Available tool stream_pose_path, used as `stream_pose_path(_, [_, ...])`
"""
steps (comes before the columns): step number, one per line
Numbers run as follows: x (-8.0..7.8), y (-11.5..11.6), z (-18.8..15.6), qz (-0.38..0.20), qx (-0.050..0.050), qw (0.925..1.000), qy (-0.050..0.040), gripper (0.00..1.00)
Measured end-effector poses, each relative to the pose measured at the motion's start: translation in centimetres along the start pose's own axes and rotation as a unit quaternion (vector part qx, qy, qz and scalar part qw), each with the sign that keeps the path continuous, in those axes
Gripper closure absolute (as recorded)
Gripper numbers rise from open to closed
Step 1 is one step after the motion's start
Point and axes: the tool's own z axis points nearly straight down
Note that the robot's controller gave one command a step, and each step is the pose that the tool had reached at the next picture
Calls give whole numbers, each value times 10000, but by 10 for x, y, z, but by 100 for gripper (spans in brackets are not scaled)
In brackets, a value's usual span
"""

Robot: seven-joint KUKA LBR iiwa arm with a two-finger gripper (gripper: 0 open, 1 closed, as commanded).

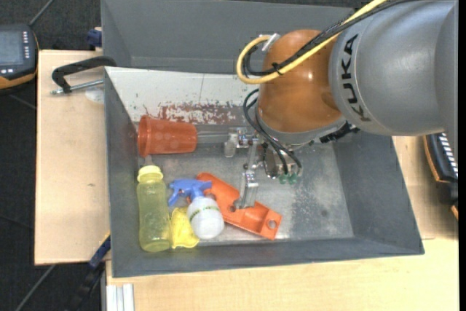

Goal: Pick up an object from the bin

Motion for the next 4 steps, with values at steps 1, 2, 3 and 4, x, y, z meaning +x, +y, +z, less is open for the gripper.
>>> stream_pose_path(1, [12,5,14,789,-9,9969,-3,0])
stream_pose_path(2, [7,7,56,1364,-7,9907,-3,0])
stream_pose_path(3, [19,-1,94,1658,-19,9862,-14,100])
stream_pose_path(4, [19,-1,94,1653,-19,9862,-17,100])
